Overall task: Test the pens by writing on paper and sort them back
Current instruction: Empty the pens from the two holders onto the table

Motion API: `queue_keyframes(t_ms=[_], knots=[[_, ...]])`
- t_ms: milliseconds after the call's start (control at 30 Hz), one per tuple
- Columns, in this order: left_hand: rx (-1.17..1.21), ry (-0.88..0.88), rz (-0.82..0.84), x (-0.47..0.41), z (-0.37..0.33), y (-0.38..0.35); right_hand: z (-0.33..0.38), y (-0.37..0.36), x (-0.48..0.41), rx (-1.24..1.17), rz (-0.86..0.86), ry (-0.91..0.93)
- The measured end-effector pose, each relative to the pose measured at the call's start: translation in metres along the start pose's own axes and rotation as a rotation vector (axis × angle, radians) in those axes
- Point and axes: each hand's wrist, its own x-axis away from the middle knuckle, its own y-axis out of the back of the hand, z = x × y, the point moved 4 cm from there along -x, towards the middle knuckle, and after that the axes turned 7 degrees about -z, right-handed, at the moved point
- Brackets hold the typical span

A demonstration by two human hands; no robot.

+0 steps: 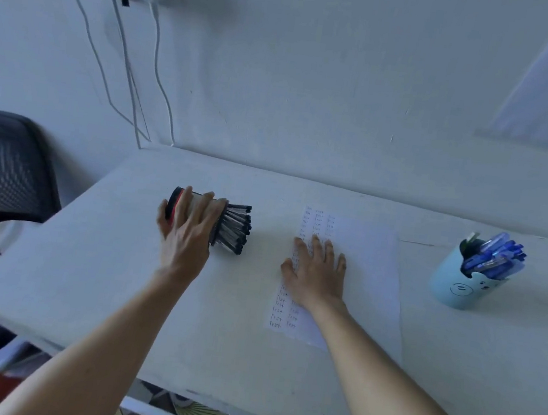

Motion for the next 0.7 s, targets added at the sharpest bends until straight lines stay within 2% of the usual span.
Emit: queue_keyframes(t_ms=[167, 533, 700], knots=[[-0.089, -0.001, -0.026, 0.008, 0.007, 0.007, 0.000, -0.002, -0.001, 0.012, -0.002, 0.000], [-0.119, 0.067, -0.026, 0.020, 0.035, 0.015, 0.000, -0.001, 0.000, 0.025, 0.002, 0.001], [-0.154, 0.062, -0.074, 0.022, 0.042, 0.021, 0.001, -0.002, 0.000, 0.026, -0.010, -0.004]])
